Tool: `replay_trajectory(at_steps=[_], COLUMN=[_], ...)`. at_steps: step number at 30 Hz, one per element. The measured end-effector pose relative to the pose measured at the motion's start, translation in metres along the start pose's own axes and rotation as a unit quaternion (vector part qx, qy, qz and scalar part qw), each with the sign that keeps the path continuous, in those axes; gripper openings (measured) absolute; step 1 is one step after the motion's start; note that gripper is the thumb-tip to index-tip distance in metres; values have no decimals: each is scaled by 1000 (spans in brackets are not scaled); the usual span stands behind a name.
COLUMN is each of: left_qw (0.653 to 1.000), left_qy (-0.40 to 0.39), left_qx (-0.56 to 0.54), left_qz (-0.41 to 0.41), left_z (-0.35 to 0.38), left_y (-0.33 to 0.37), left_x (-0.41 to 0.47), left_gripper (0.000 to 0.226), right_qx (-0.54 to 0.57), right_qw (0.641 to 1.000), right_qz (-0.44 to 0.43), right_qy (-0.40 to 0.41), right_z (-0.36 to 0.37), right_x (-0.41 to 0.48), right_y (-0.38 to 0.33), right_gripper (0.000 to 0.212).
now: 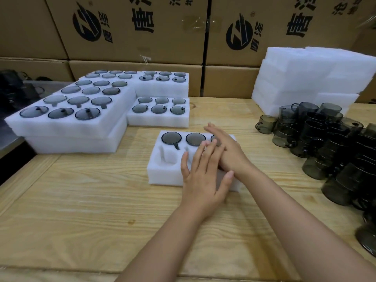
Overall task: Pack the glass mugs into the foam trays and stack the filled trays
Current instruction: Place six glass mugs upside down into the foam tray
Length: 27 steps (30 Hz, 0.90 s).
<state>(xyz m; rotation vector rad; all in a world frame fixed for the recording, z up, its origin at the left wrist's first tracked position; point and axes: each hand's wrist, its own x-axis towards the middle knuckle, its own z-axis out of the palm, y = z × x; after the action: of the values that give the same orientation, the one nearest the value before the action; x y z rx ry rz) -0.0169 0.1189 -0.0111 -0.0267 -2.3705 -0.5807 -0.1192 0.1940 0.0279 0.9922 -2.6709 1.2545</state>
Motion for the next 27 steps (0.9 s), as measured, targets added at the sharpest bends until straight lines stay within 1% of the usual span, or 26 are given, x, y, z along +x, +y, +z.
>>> replay_trajectory(at_steps=[1, 2, 3, 4, 7, 10, 12, 16, 18, 20, 22, 25, 27], left_qw=[1000, 999, 999, 999, 996, 994, 994, 992, 993, 993, 994, 995, 995], left_qy=[-9, -18, -20, -22, 1, 11, 9, 5, 2, 3, 4, -2, -4], left_qx=[16, 25, 38, 47, 85, 107, 110, 125, 120, 117, 109, 98, 95], left_qz=[-5, -10, -13, -13, -5, 2, 3, -13, -17, -13, -10, -15, -18], left_z=[2, 3, 5, 6, 9, 12, 15, 20, 22, 22, 22, 21, 20], left_y=[-2, -3, -4, -4, -6, -6, -9, -12, -13, -14, -14, -13, -13], left_x=[3, 5, 6, 6, 10, 13, 14, 15, 15, 15, 15, 15, 15], left_gripper=[60, 61, 61, 59, 53, 63, 70, 73, 76, 80, 82, 80, 75], right_qx=[86, 159, 207, 211, 105, 5, -26, 6, 56, 125, 157, 155, 117], right_qw=[996, 986, 973, 966, 962, 949, 941, 921, 911, 893, 882, 886, 897], right_qz=[2, 24, 56, 91, 185, 267, 299, 347, 363, 379, 382, 363, 345], right_qy=[23, 52, 85, 118, 171, 167, 156, 174, 187, 208, 228, 244, 249], right_z=[-3, -9, -15, -22, -44, -56, -57, -56, -56, -56, -55, -52, -47], right_x=[1, 3, 8, 14, 36, 54, 63, 80, 90, 99, 103, 99, 88], right_y=[-1, -1, 4, 11, 42, 75, 92, 115, 122, 126, 129, 128, 121], right_gripper=[51, 43, 35, 30, 32, 40, 43, 45, 47, 49, 44, 38, 35])
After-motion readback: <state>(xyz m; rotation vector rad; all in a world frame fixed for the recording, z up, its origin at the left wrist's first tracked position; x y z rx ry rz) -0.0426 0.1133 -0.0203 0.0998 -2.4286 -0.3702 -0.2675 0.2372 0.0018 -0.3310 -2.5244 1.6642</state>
